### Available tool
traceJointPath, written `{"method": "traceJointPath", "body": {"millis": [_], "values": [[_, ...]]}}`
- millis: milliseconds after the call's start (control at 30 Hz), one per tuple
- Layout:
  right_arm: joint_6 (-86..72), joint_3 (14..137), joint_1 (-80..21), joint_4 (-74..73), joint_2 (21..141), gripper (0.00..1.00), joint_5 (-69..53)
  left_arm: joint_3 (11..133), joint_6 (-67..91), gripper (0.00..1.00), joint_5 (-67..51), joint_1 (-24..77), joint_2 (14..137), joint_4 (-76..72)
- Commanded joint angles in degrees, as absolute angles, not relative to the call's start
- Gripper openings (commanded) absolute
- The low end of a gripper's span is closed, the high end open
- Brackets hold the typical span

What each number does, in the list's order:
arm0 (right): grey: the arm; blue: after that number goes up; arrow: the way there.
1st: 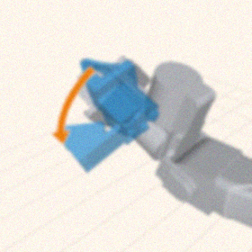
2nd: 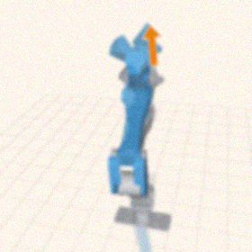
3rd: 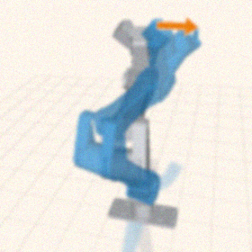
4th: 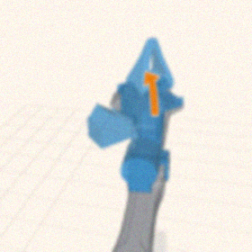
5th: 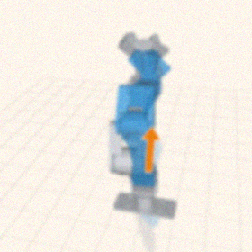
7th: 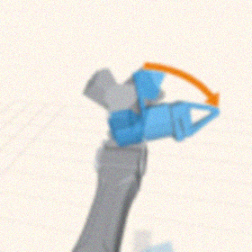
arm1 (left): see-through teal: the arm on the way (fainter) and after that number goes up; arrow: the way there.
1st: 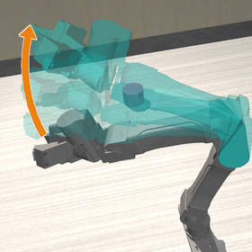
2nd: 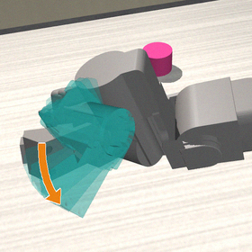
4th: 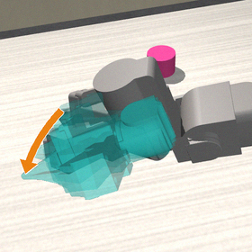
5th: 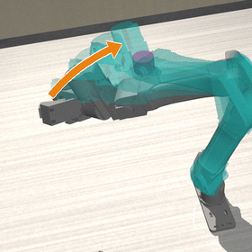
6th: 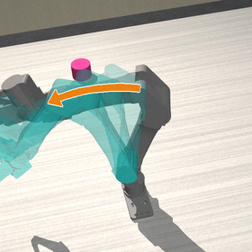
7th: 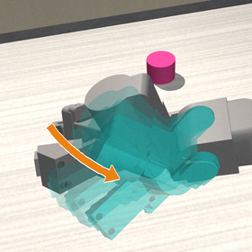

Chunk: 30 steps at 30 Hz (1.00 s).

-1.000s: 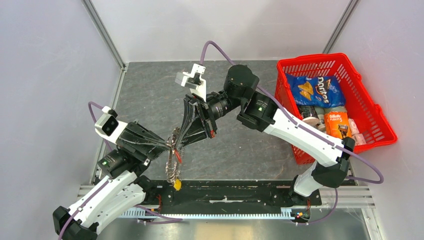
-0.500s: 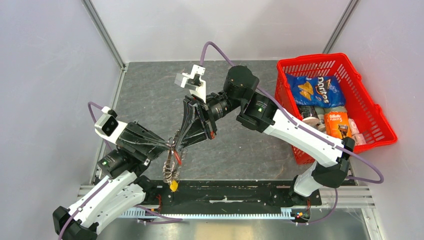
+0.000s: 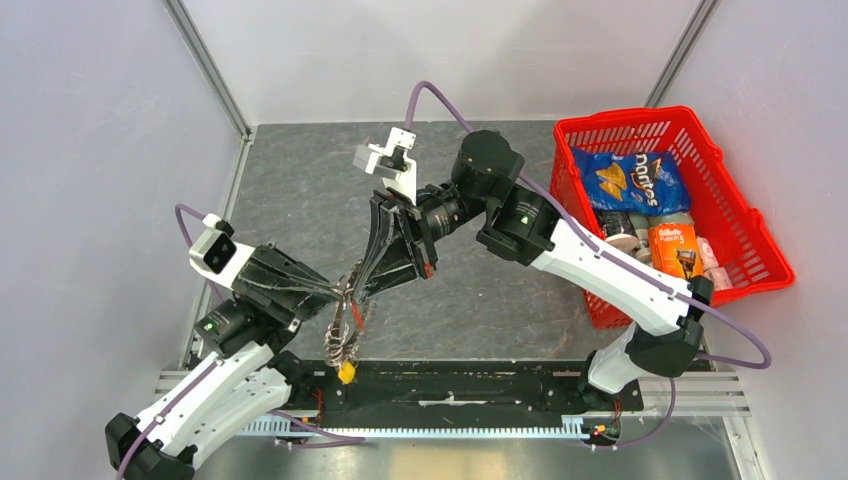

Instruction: Put the keys on the keyring

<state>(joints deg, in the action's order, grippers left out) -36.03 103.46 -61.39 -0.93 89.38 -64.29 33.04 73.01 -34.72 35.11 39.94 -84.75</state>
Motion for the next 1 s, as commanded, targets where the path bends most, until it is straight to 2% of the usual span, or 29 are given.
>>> {"method": "traceJointPath", "body": {"millis": [0, 433, 667, 967], "values": [[-36.8, 105.0, -62.1, 1.5, 86.4, 0.00, -64.4, 33.4, 70.1, 0.02, -35.3, 35.2, 39.5, -84.1], [-40.1, 103.6, -62.2, 4.2, 85.7, 0.00, -64.3, 33.7, 64.5, 0.02, -39.8, 35.3, 37.5, -77.1], [-40.1, 105.3, -62.2, 0.3, 85.8, 0.00, -63.3, 31.6, 55.5, 0.02, -43.5, 35.2, 33.0, -64.5], [-37.2, 106.1, -62.3, -13.0, 86.4, 0.00, -56.2, 31.6, 40.6, 0.02, -43.4, 35.2, 25.8, -44.2]]}}
